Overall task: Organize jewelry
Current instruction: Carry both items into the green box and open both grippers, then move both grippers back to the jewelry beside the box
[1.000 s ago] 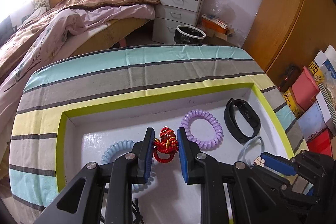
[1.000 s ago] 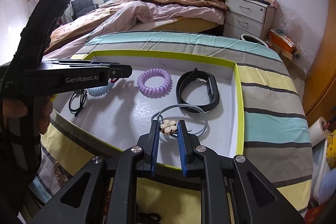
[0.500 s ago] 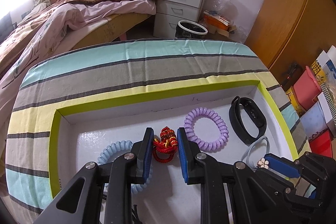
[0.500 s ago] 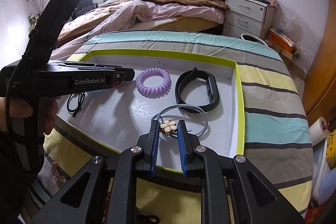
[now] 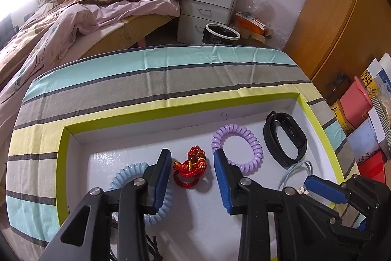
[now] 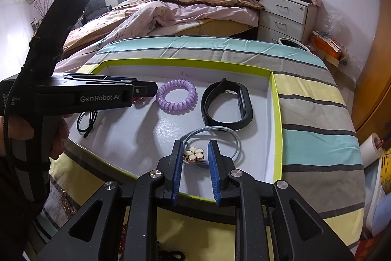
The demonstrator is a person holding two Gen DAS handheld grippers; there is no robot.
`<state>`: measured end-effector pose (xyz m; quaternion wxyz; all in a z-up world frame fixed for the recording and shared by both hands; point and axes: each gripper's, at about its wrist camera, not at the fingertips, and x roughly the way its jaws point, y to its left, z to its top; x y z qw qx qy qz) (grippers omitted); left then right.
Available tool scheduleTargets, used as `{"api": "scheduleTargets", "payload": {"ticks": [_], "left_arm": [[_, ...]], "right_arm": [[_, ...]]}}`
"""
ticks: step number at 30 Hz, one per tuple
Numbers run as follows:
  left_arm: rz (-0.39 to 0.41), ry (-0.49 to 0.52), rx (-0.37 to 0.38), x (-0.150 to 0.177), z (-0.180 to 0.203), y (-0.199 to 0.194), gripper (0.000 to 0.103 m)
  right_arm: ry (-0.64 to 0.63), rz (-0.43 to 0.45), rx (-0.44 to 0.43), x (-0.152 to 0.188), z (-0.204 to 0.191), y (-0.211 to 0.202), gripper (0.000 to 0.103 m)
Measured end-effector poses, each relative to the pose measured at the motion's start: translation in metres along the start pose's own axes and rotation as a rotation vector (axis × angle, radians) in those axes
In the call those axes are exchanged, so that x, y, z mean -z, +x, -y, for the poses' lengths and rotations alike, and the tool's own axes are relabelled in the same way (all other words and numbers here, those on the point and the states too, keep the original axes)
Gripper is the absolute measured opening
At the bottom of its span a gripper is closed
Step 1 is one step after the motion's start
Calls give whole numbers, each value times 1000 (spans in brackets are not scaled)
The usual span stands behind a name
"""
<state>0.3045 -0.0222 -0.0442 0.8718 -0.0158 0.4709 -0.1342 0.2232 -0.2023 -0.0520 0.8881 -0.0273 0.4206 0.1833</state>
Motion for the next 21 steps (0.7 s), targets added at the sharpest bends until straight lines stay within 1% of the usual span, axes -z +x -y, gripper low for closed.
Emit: {"api": "scheduleTargets", "payload": {"ticks": [2,3,7,9,12,18,21], "left_arm": [[7,1,5,0,1,-3,36],[11,7,8,1,2,-6,36],[21,9,13,2,5,-13,38],[29,9,18,3,5,-18,42],[40,6,21,7,5,-29,43],[80,-1,13,22,5,-61,43],[100,-11,22,33,4,-78,43]], "right_arm": [[6,0,0,0,1,-1,33],[8,1,0,-1,2,-1,36],[20,3,-1,-2,2,-2,36],[24,9,0,-1,2,-5,36],[38,23,-4,-1,2,-10,36],[63,54,-8,2,4,-27,36],[74,72,-14,6,3,-38,36]]}}
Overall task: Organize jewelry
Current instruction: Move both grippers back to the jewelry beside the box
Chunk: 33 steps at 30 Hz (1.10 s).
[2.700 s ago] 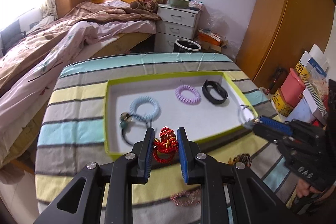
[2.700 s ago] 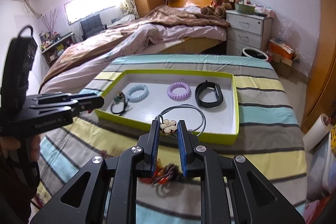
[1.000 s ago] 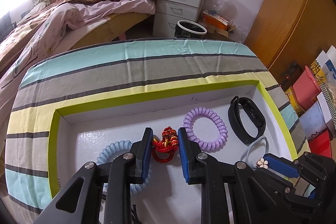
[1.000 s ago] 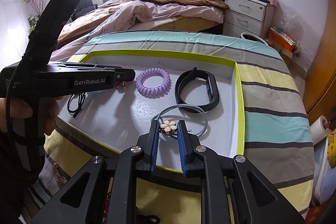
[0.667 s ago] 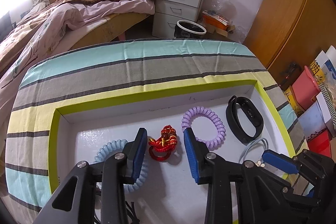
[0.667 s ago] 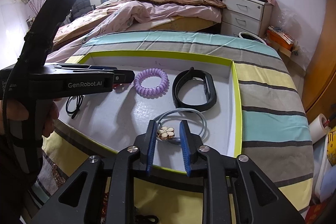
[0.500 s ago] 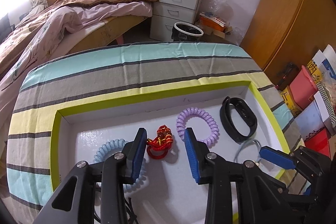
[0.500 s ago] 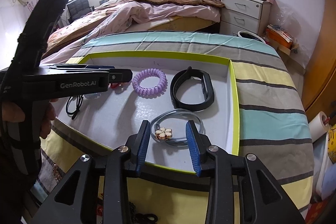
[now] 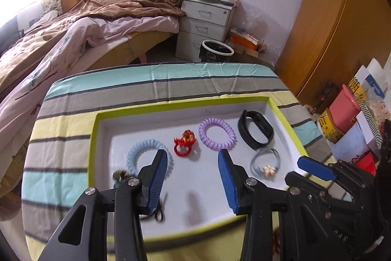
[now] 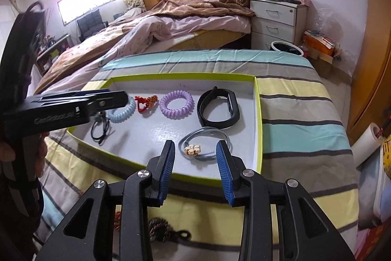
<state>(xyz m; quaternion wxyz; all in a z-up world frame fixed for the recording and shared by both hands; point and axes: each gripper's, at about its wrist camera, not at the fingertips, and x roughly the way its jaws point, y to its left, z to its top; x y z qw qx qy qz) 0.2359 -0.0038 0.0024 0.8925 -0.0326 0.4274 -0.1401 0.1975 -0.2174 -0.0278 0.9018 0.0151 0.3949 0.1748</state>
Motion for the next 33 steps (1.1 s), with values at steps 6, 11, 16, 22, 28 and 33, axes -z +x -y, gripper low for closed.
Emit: {"api": "scheduleTargets", "payload": {"ticks": [6,11,16,22,28,33], "left_arm": [[33,-13,-3,26,1,-37,43],[50,-47,-6,49,-5,-58,43],[54,-85,-13,75,-13,-74,43],[51,-120,-13,103,-21,-90,43],[53,-171,2,129,-30,-100,47],[42,-175,3,142,-32,-101,50]], "right_arm": [[16,12,-9,14,-3,-18,36],[35,18,-13,26,-4,-31,36],[45,18,-18,39,-6,-41,36],[62,9,-30,52,-11,-45,36],[113,-6,-67,59,-9,-42,36],[137,-27,-88,61,-12,-34,36]]}}
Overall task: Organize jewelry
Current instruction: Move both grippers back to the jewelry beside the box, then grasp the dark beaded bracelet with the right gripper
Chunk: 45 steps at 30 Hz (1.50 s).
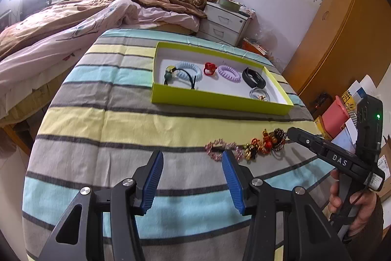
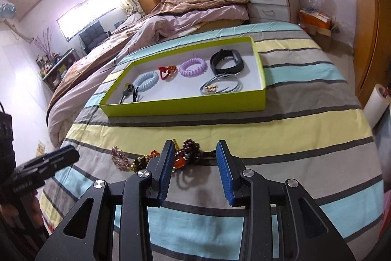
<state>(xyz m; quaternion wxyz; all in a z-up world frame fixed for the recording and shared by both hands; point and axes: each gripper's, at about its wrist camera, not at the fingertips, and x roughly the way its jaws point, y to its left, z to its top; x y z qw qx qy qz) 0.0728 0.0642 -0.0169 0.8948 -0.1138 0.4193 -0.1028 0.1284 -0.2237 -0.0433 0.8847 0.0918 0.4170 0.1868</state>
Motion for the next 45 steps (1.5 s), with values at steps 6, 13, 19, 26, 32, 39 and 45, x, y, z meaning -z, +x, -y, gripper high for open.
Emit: {"api": "scheduleTargets", "payload": {"ticks": [6,13,19,26,32,39,45], "left_arm": [[-14,-4,6,9,-4,2,50],[-20,-9,8,12,-9,4,50],[-30,-9,8,12,-8,7,50],[-46,7,9,13,0,11,50],[-62,17,4,13,7,17,50],[-87,38,4,12,16,28,50],[-98,50,-4,12,21,35,50]], "right_arm": [[-12,-26,9,2,-9,11,36],[-38,-55,50,3,-15,19,36],[-41,-57,66,7,-13,19,28],[-46,-32,75,6,-11,12,14],[-26,-6,63,7,-2,4,8],[8,36,45,6,6,-8,8],[19,66,40,7,15,-22,8]]}}
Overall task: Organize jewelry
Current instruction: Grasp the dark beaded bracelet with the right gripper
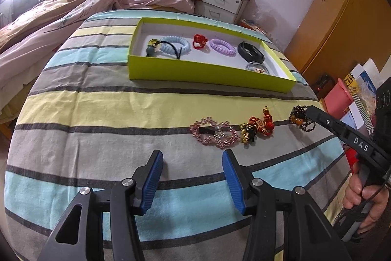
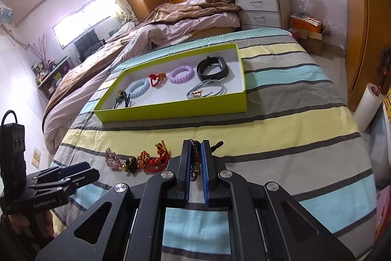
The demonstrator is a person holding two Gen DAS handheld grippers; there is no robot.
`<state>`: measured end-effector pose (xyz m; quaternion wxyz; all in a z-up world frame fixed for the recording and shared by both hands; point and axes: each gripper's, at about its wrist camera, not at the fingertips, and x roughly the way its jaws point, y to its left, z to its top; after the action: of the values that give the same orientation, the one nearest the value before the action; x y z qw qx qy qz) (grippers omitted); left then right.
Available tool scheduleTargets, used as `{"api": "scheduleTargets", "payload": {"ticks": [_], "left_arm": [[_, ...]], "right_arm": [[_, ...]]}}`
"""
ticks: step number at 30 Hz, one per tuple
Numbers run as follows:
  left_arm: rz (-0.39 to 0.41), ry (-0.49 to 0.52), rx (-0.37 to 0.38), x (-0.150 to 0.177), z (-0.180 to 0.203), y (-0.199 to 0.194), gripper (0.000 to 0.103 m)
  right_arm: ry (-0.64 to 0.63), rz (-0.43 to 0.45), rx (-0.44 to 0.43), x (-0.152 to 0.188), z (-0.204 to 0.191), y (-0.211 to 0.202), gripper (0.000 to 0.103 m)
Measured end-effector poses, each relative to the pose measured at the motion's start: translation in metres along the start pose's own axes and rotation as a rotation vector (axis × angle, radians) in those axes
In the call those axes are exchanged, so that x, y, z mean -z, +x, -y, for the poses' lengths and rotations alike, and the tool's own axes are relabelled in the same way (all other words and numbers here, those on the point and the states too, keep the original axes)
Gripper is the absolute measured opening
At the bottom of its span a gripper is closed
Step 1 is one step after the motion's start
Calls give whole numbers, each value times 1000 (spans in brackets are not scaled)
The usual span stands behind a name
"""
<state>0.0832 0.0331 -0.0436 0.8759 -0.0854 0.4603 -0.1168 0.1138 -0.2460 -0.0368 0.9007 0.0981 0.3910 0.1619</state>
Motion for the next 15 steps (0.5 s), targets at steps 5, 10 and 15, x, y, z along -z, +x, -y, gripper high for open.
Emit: {"api": "scheduleTargets", "payload": {"ticks": [5,10,15], "left_arm": [[-8,44,-21,-7,12,6,51],[-16,59,-27,-12,19,14,51],[-11,52,-25,-16,22,15,51]], "right_arm": [[14,-16,-2,5,12,-4,8],[-20,-51,14,10,15,-6,8],[-45,-81,17,12,17,-4,9]]}}
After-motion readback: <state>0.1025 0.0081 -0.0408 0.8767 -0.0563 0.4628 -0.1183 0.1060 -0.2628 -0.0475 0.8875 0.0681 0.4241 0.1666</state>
